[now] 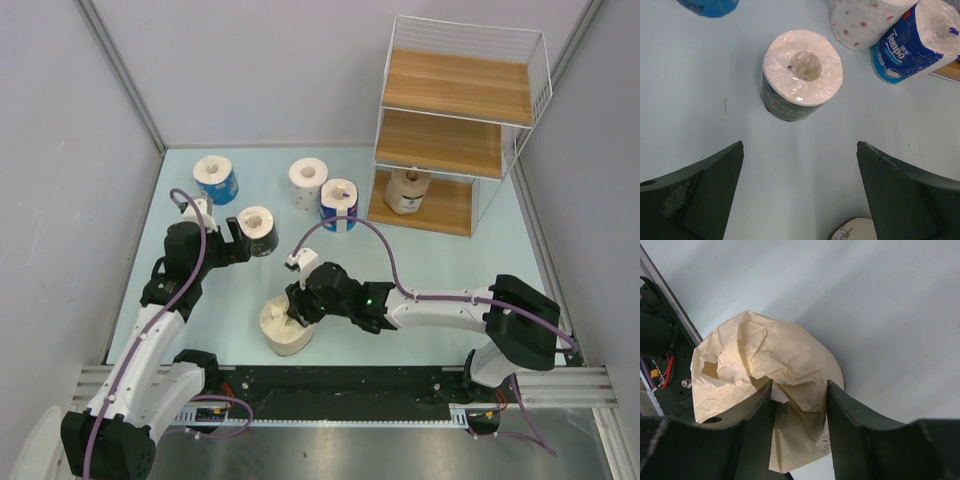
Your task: Place and organize the paper towels onto the shelf
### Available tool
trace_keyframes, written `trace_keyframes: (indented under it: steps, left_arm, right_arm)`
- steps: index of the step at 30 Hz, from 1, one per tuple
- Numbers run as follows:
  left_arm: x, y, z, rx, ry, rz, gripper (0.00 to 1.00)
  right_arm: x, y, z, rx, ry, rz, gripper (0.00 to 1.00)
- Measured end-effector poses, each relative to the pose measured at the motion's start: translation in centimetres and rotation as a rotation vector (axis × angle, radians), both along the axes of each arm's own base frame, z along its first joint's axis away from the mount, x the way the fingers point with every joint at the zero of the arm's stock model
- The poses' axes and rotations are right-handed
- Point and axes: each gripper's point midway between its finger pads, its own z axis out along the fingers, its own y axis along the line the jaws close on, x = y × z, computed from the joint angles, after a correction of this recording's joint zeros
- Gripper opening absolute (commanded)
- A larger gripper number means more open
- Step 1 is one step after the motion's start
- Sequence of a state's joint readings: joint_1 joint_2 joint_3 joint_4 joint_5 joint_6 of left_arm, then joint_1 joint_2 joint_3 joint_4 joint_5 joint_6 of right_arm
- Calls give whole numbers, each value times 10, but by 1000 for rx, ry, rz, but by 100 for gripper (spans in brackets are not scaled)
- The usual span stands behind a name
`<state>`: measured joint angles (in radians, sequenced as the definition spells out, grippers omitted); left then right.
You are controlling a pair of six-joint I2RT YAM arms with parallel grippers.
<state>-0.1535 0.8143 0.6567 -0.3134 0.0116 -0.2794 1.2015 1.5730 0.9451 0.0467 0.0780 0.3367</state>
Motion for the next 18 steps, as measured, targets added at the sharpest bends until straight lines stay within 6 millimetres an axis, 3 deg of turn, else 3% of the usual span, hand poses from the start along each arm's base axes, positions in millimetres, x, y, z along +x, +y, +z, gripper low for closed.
trace_keyframes:
  steps: [4, 7, 18]
  left_arm:
    - [-2, 0, 3, -2, -11, 0, 100]
    - [-2, 0, 4, -3, -12, 0, 100]
    - [-2, 0, 4, -3, -13, 0, 100]
  right_arm:
    - [1, 2, 1, 1, -3, -2, 24]
    - [2, 1, 1, -3, -7, -2, 19]
    - [9, -10, 6, -25, -24, -52, 15]
